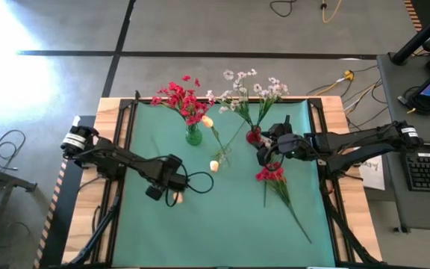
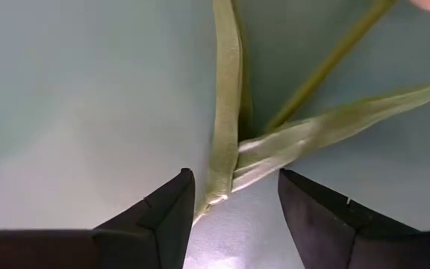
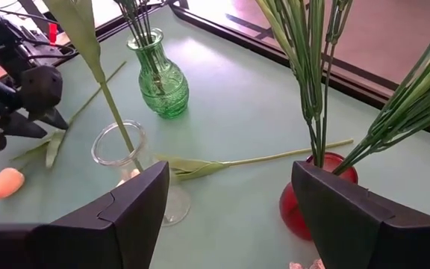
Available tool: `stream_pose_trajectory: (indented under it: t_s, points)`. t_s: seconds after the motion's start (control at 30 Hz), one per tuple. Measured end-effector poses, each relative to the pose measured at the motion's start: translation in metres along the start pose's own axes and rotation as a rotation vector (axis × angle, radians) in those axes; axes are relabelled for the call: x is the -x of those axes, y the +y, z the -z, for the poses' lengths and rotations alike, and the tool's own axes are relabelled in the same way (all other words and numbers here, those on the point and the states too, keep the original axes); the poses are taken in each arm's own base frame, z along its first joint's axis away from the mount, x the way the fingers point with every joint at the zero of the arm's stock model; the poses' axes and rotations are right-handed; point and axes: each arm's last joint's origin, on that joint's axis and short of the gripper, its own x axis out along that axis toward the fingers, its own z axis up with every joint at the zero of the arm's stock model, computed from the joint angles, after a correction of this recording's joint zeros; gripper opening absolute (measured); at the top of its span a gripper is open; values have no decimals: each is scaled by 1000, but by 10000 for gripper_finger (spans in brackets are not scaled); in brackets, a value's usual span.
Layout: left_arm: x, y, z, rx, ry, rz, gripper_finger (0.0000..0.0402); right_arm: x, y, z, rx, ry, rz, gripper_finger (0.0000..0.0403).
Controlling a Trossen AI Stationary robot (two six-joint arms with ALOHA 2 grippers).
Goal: Sort flowers into vase by color
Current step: Put the left yellow flower into the transparent vase
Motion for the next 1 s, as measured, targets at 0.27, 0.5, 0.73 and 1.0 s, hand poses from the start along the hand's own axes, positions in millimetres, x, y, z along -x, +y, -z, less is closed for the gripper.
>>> stream_pose_trajectory:
  t_s: [0.27,0.5,0.73,1.0]
  points:
    - [-5,-2,2,0,-3,7,120,0,0,0,-1,0,0,274]
    - [-5,-1,0,9,-20,-3,22,0,0,0,-1,0,-1,274]
    - [10,5,-10,41,-73,-10,1,0,0,0,-1,0,-1,274]
    - [65,20,-19,91,-307,6,0,0,0,0,-1,0,-1,274]
